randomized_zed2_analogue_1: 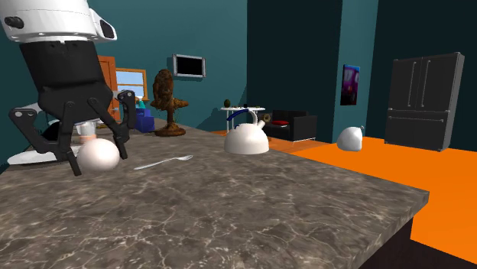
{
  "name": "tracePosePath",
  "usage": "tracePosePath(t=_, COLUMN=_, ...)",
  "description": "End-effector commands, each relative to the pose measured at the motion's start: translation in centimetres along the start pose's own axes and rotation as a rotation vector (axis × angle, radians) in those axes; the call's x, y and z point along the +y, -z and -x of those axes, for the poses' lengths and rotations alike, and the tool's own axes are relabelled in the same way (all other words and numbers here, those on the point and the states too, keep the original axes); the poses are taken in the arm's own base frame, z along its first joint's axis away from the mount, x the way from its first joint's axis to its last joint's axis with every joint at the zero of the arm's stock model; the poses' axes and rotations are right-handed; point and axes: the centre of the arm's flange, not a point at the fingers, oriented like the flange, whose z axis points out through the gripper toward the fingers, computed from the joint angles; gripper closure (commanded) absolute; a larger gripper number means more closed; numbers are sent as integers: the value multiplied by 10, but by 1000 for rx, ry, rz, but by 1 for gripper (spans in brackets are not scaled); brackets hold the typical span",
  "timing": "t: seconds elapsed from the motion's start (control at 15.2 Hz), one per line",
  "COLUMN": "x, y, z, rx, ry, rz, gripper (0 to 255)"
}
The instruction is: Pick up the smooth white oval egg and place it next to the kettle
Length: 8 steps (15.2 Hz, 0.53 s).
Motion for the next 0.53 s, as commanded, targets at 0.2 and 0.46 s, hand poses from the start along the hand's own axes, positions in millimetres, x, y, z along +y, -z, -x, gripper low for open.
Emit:
tracePosePath(t=0.2, x=6, y=26, z=-1, rx=0, ry=0, rz=0, gripper=255)
tracePosePath(t=0.46, x=10, y=47, z=-2, rx=0, ry=0, rz=0, gripper=255)
